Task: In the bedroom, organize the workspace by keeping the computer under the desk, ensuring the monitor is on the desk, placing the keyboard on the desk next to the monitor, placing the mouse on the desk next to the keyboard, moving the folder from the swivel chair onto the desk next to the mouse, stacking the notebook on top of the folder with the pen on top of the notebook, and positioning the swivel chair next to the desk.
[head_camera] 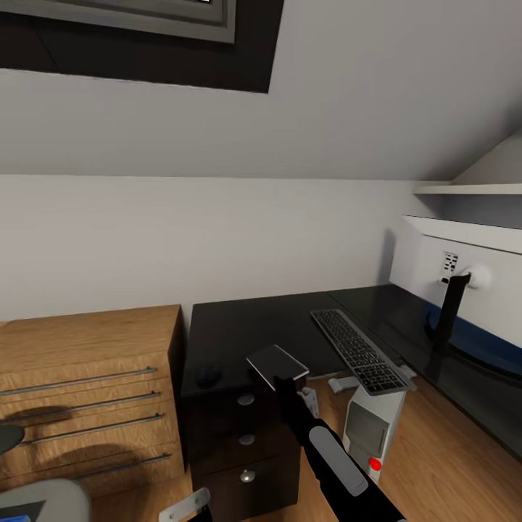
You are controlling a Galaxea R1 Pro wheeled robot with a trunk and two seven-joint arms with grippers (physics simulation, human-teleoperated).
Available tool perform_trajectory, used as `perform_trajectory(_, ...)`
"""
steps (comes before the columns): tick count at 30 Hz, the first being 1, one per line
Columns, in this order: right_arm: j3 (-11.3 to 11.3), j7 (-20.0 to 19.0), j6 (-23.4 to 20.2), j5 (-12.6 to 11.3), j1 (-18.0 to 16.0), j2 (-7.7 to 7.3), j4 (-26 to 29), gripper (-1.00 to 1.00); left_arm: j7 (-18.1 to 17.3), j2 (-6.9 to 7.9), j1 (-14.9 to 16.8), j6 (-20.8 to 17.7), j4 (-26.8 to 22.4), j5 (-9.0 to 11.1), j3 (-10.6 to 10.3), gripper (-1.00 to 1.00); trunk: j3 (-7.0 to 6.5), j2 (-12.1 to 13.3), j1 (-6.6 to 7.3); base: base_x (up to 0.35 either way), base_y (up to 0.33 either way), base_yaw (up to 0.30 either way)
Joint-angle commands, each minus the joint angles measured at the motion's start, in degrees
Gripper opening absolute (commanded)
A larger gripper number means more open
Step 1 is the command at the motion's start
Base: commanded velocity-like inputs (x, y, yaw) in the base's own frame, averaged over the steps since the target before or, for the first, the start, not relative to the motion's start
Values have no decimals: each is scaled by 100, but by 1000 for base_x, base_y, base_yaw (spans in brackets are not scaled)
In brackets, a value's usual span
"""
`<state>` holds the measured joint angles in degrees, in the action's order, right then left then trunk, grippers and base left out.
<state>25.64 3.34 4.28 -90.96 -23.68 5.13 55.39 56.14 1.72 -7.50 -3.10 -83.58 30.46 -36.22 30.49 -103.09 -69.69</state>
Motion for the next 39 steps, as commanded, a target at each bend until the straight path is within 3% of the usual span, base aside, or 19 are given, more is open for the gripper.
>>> perform_trajectory(1, 20, -7, 48, -71, -5, -3, 6, -100, 29, 4, 3, -33, -10, 13, -8, 100, 5, -3, -1, 73, 0, 0)
perform_trajectory(39, 20, -2, 46, -43, -5, -3, 15, -100, 37, 4, 3, -34, -11, 13, 1, 100, 5, -3, -1, 31, 0, 0)
